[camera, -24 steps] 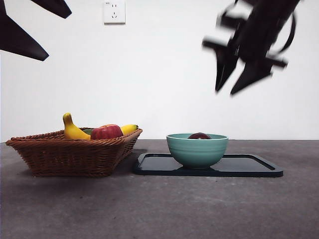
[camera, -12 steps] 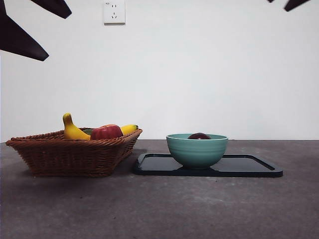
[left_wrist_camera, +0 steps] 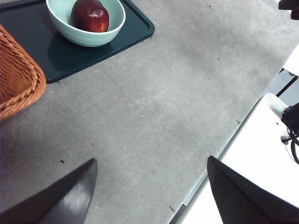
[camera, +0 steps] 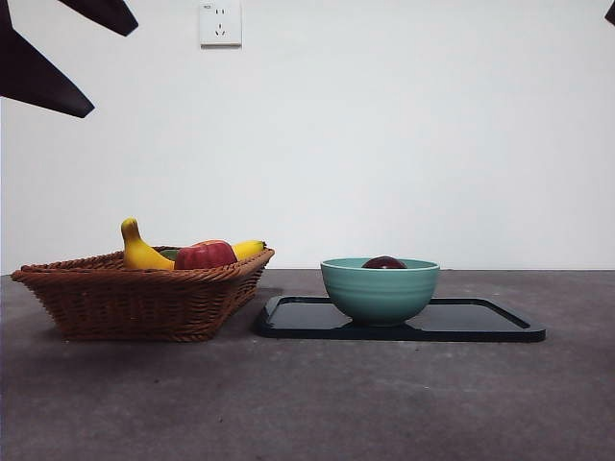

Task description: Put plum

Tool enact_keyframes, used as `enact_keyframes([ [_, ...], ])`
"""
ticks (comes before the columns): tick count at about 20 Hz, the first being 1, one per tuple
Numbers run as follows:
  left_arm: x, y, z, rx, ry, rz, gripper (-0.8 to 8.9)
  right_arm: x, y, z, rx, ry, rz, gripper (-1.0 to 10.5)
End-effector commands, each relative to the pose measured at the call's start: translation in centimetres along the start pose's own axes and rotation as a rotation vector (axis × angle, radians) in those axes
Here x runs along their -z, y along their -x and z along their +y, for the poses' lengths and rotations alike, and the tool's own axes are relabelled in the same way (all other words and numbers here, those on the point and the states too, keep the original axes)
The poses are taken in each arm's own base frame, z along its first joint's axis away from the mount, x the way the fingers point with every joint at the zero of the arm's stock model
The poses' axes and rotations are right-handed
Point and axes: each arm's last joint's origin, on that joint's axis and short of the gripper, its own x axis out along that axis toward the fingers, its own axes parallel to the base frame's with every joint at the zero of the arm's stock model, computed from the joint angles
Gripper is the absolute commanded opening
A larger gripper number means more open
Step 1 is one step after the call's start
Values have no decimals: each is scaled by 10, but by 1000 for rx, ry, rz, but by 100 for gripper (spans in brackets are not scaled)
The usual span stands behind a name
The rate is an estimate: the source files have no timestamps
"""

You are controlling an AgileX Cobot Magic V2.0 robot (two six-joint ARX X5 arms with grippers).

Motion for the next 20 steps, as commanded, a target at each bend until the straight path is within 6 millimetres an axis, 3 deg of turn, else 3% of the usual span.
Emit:
enact_keyframes([
  [1, -2, 0, -1, 11, -4, -4, 366, -2, 0, 1, -5, -5, -5, 184],
  [9, -2, -1, -1, 11, 24, -4, 362, -2, 0, 1, -5, -6, -4, 184],
  [13, -12, -1, -2, -3, 70, -43, 363, -2, 0, 1, -6, -6, -4, 184],
  [17, -49, -7, -3, -38, 69, -70, 366, -2, 0, 1, -6, -6, -4, 185],
  [20, -88, -24, 0, -42, 76, -54, 366, -2, 0, 1, -6, -6, -4, 185],
])
